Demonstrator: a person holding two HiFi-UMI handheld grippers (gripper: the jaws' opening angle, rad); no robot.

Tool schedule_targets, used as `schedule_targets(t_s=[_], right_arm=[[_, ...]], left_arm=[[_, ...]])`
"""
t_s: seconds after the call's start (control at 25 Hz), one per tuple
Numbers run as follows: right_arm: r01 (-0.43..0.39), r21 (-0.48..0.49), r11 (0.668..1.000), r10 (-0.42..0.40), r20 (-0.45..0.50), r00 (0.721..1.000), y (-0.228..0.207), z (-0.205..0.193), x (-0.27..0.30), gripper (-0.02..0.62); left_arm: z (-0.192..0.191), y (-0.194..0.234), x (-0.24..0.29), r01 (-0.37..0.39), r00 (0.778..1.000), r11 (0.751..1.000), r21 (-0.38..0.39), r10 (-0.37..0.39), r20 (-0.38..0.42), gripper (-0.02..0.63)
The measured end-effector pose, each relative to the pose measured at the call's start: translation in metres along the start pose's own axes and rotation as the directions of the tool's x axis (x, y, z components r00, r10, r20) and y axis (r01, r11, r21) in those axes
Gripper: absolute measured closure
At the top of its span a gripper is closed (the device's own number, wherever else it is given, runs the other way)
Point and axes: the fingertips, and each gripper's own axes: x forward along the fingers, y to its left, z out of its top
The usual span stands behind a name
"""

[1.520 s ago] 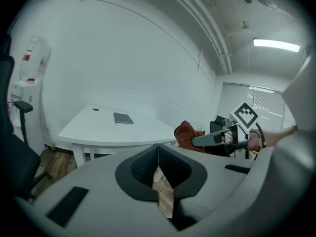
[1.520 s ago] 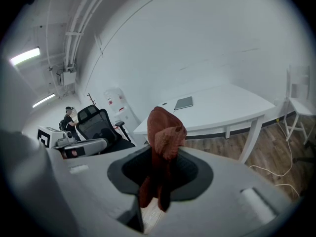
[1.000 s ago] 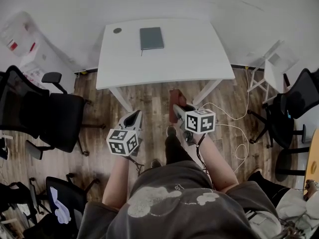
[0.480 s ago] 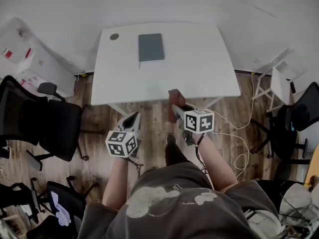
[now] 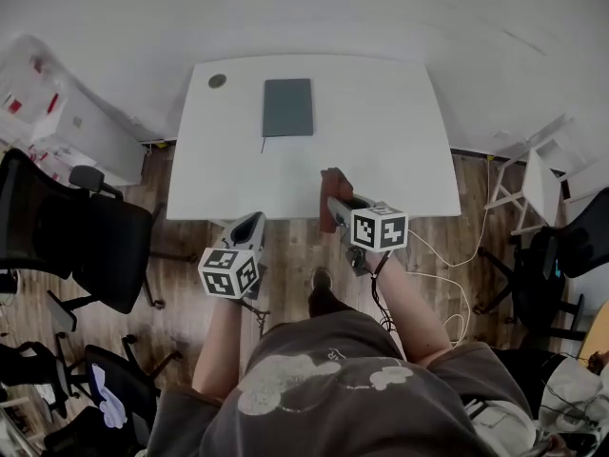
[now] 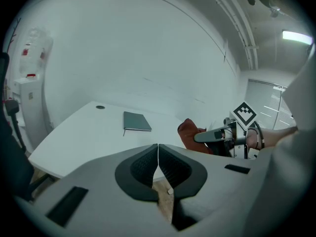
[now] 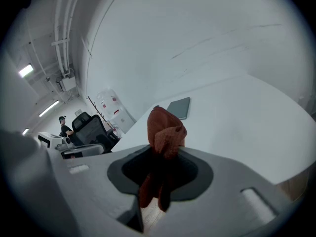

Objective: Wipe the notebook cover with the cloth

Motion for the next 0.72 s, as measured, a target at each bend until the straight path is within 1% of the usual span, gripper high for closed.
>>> schedule_targets(t_s=[0.24,0.44,0.72], right_arm=[[-0.041,0.002,0.999,0.041,-0.009,0.999,-0.026,0.028,0.019,0.494],[-0.078,-0.005,0.997,0.078,-0.009,0.997,-0.037,0.049,0.034,0.494],[-0.108,-0.012,0.994,0.108,-0.035,0.994,-0.040,0.059,0.050,0.494]], left_arm=[[0.020,0.002,0.033,-0.041,0.999,0.999,0.007,0.041,0.002,0.604],[0.033,0.005,0.050,-0.080,0.997,0.997,0.021,0.080,0.002,0.604],[0.045,0.010,0.060,-0.096,0.995,0.995,0.021,0.096,-0.006,0.604]])
